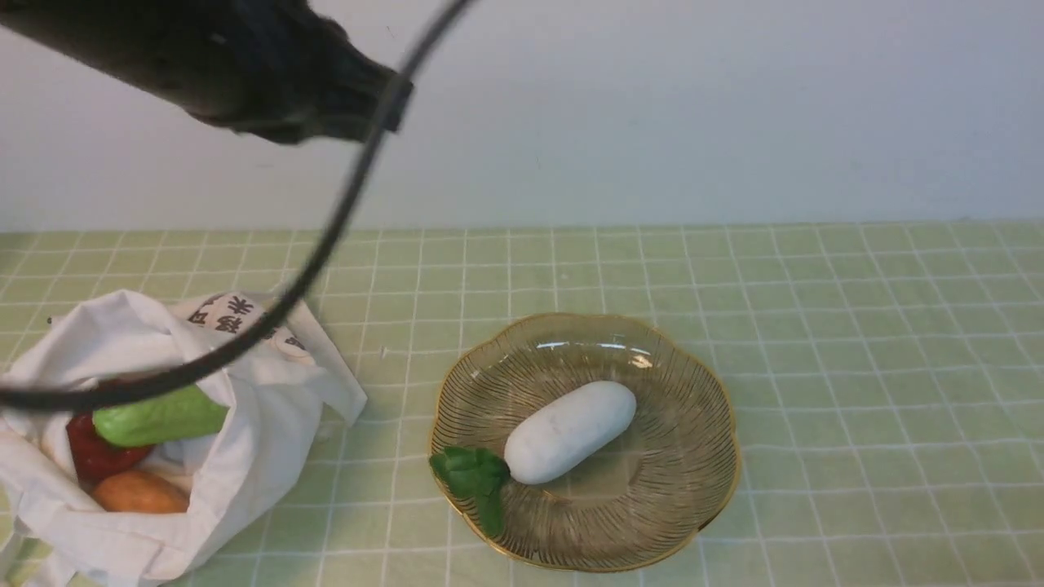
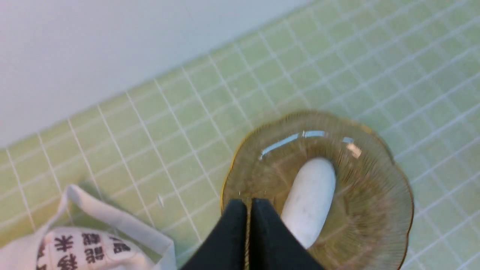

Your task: Take vegetables from bag on green coffee tablecloth place on plate.

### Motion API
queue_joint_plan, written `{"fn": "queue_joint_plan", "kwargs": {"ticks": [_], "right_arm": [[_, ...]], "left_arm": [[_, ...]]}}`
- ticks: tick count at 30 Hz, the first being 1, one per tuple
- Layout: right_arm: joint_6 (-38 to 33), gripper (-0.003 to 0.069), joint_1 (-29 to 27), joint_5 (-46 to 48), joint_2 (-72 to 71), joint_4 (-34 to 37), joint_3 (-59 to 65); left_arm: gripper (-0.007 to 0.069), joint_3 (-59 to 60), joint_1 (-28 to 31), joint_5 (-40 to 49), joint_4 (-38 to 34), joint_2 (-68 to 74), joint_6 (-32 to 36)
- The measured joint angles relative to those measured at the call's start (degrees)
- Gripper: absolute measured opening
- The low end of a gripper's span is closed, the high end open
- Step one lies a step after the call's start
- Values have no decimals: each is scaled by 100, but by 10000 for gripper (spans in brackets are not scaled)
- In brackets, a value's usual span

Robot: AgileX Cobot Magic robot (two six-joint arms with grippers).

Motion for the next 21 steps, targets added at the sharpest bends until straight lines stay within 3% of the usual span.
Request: {"fn": "queue_joint_plan", "kwargs": {"ticks": [5, 14, 21], "right_arm": [[0, -16, 0, 0, 0, 0, 0], [0, -16, 0, 0, 0, 0, 0], [0, -16, 0, 0, 0, 5, 0]], "left_arm": [[-5, 1585, 0, -1115, 48, -1848, -225], [-5, 4951, 0, -4136, 66, -5495, -407], [-5, 5704, 0, -4233, 299, -7307, -407]]}}
